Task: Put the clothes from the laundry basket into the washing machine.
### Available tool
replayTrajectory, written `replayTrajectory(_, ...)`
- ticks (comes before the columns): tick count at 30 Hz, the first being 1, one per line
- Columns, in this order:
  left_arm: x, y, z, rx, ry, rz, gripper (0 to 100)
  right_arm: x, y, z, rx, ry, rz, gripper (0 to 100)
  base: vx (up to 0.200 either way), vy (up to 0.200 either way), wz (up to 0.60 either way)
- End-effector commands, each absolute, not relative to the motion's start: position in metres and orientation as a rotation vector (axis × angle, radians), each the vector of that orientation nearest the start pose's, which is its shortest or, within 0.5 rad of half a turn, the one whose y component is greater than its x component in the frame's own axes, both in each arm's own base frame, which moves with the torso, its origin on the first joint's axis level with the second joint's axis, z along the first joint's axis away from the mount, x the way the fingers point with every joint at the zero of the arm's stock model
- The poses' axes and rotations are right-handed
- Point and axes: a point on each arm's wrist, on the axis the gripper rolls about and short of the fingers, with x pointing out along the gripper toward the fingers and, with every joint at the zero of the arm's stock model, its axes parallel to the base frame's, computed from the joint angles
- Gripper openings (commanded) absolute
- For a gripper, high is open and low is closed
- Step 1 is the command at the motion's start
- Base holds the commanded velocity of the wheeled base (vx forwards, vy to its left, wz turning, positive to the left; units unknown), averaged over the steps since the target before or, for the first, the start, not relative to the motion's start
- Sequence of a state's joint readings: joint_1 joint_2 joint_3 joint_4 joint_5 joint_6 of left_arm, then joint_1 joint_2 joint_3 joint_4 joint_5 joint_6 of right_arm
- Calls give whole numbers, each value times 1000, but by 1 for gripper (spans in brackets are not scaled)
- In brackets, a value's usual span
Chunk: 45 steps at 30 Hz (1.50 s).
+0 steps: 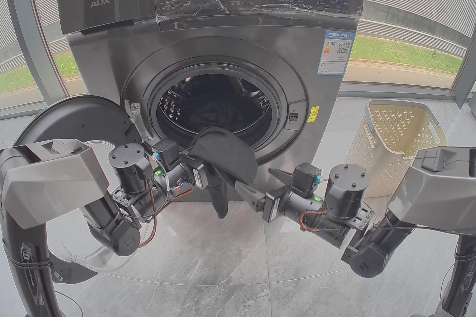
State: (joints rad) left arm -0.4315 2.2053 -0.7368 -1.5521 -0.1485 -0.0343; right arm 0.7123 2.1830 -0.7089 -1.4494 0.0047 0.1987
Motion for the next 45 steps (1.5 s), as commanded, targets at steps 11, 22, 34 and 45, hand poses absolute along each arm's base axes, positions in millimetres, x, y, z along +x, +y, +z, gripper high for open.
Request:
replayTrajectory(11,287,-135,109,-67,-41,-574,0,208,177,51,70,316,829,100,0,0,0)
replayTrajectory(22,277,-121,109,-31,-27,-494,0,241,123,68,101,231,612,100,0,0,0)
replayTrajectory(34,276,-117,103,8,-7,-486,0,239,122,69,103,236,608,100,0,0,0)
replayTrajectory(45,275,-117,100,12,5,-485,0,239,123,66,101,246,609,100,0,0,0)
